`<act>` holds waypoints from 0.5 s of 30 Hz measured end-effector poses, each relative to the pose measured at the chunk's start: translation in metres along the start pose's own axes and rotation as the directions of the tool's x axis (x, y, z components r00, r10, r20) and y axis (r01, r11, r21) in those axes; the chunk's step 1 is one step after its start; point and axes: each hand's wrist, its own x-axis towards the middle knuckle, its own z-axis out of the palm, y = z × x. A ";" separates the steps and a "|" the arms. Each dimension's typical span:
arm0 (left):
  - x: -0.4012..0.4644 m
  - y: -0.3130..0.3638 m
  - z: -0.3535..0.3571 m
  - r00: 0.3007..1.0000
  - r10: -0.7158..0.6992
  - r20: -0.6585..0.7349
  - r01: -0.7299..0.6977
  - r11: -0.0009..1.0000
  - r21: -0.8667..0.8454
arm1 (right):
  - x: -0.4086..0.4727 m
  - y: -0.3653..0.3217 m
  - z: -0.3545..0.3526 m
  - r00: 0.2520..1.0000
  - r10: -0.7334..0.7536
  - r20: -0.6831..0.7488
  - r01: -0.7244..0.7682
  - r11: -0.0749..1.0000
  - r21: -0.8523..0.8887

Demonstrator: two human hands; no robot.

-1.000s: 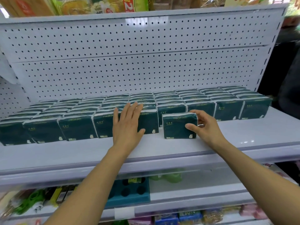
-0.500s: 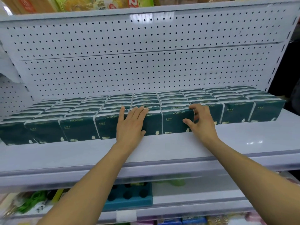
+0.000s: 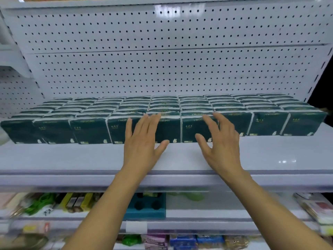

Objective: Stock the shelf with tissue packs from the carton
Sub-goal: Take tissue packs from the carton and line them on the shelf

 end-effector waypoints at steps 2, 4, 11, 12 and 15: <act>-0.022 0.001 -0.010 0.999 -0.033 0.006 0.033 0.999 -0.009 | -0.012 -0.013 -0.001 0.995 -0.092 0.031 0.091 0.995 0.042; -0.048 -0.002 -0.023 0.996 -0.083 0.038 0.084 0.996 -0.012 | -0.024 -0.029 -0.001 0.982 -0.175 0.068 0.168 0.981 0.098; -0.151 -0.042 -0.083 0.975 -0.221 -0.022 0.222 0.972 0.077 | -0.066 -0.114 0.023 0.883 -0.461 0.086 0.423 0.862 0.279; -0.166 -0.050 -0.092 0.969 -0.242 -0.041 0.245 0.964 0.107 | -0.073 -0.130 0.029 0.861 -0.501 0.088 0.453 0.835 0.313; -0.211 -0.080 -0.115 0.941 -0.335 -0.047 0.337 0.919 0.203 | -0.097 -0.182 0.051 0.794 -0.595 0.125 0.498 0.754 0.428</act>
